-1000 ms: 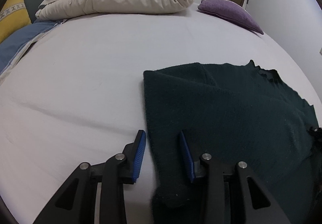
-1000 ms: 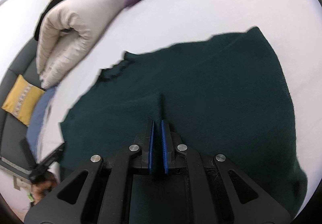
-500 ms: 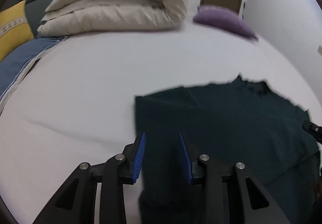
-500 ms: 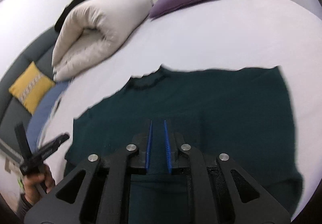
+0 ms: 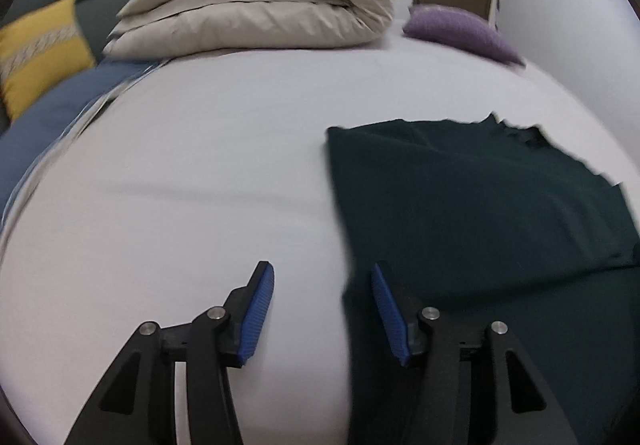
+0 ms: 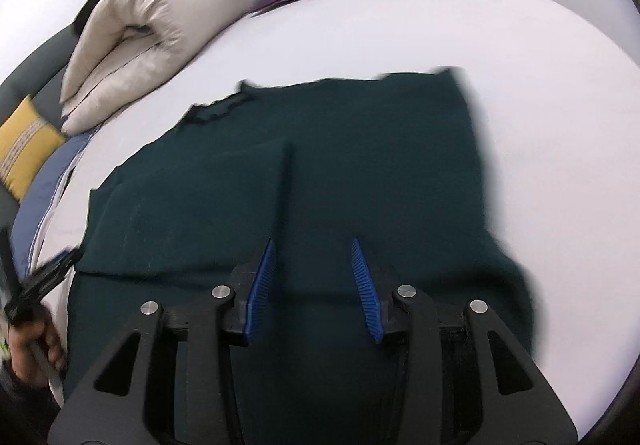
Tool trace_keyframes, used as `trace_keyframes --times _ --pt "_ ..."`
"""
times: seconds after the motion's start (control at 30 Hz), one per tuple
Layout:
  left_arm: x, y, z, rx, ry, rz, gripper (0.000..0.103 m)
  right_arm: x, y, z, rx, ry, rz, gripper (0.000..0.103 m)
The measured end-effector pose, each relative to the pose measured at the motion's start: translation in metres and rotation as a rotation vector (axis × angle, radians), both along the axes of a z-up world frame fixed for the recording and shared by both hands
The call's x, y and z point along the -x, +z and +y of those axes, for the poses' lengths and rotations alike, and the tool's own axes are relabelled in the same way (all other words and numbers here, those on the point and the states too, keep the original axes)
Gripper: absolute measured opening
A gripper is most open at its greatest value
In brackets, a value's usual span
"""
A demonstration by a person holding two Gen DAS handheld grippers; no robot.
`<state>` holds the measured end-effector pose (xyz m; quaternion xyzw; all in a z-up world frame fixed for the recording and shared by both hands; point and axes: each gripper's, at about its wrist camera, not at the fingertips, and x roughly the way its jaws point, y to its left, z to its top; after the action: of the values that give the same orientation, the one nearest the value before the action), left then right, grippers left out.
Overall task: Fold small clothes
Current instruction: 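Grasp the sweater hem with both grippers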
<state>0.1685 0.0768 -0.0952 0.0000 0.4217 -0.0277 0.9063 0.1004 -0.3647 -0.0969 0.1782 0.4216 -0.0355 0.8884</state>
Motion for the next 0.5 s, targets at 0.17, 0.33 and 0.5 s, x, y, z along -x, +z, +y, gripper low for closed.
trace_keyframes --times 0.17,0.33,0.5 --pt "0.087 0.011 0.028 0.142 0.001 0.054 0.059 0.094 0.022 -0.024 -0.086 -0.037 -0.080 0.061" --pt "0.159 -0.007 0.047 0.361 -0.012 0.208 0.062 0.181 0.008 -0.036 -0.199 0.013 -0.044 0.063" --pt "0.198 -0.013 0.048 0.405 -0.033 0.278 0.061 0.234 -0.013 -0.049 -0.293 0.025 -0.009 0.063"
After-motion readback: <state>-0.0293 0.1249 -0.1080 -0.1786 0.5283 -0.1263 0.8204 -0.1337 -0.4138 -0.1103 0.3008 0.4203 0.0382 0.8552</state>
